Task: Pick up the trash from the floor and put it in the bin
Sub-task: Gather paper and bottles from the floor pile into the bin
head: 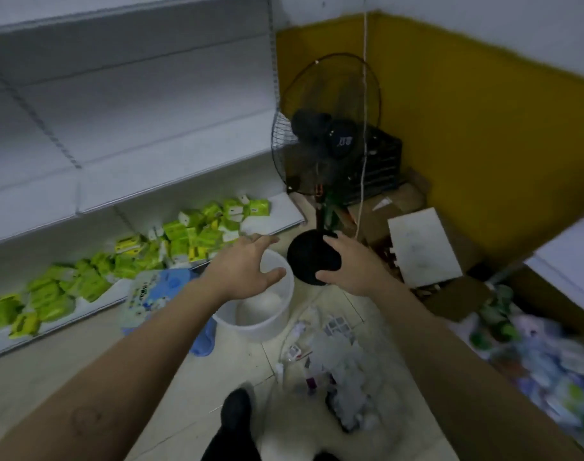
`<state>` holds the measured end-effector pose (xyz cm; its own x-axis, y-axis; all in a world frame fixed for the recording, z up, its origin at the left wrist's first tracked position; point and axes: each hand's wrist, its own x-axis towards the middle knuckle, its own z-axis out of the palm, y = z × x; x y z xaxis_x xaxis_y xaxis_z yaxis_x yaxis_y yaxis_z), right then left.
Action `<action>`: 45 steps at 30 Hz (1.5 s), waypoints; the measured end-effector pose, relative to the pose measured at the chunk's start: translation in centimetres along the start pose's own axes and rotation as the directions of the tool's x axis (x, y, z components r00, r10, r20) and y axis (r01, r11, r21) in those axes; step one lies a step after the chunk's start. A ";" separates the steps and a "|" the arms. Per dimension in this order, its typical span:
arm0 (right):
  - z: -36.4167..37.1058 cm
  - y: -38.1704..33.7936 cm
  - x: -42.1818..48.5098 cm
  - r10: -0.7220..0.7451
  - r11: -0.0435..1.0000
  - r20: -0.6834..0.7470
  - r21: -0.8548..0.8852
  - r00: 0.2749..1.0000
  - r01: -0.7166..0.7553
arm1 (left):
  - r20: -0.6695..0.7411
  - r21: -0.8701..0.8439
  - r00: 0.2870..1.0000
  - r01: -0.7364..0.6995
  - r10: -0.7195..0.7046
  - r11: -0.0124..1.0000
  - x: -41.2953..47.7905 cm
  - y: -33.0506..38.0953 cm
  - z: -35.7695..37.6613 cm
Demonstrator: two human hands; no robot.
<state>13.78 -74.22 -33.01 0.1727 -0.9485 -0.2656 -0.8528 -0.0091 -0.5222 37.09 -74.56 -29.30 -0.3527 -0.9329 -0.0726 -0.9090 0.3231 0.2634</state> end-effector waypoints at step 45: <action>66.0 43.9 25.9 0.649 0.749 -0.080 -0.110 0.757 -0.653 | 0.423 -0.018 0.899 -0.119 0.115 0.993 17.6 -21.6 84.8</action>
<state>13.35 -78.26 -116.25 -0.4620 -0.7492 -0.4745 -0.8056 0.5783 -0.1287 31.66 -84.45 -117.85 -0.5156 -0.7339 -0.4423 -0.8566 0.4285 0.2875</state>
